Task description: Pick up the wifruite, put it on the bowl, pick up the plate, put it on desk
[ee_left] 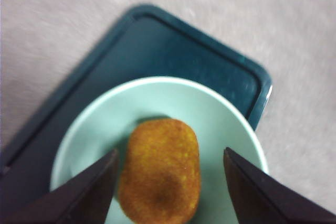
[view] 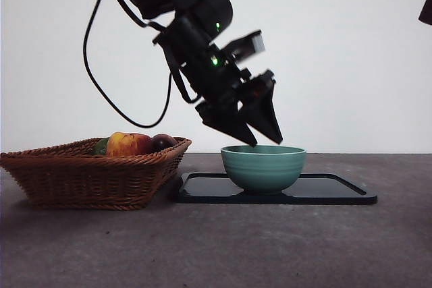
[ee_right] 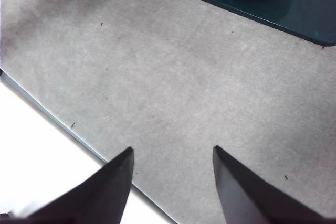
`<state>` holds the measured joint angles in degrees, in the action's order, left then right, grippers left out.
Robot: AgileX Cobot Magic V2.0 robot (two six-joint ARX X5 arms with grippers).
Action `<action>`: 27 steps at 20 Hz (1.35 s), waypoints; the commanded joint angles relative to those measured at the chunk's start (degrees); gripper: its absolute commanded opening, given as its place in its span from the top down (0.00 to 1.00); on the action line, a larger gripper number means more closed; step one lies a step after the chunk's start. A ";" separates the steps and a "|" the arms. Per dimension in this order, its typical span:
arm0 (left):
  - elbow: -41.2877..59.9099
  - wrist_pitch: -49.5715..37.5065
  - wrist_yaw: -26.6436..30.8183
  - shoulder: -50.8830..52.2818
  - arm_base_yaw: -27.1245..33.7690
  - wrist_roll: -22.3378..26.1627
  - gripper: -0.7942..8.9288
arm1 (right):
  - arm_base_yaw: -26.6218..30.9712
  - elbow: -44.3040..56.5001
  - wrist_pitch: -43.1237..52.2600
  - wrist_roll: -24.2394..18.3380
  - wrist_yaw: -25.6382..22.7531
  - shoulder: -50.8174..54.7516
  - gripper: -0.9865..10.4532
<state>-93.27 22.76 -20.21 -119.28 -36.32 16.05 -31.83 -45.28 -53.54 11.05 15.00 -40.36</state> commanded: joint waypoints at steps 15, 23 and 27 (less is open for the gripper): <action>-1.70 -1.57 3.04 -5.33 -1.60 4.04 0.65 | -0.46 -0.52 0.33 1.84 1.57 -0.28 0.70; -3.37 -0.76 3.06 -4.87 -1.51 -0.68 0.76 | -0.44 -0.52 0.37 1.84 1.51 -0.22 0.70; -4.70 0.96 3.04 -1.16 -1.20 -3.06 0.76 | -0.44 -0.52 0.37 1.81 1.51 -0.22 0.70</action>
<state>-96.44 24.43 -16.99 -121.58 -37.28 14.37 -31.83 -45.28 -53.54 12.45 16.47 -40.36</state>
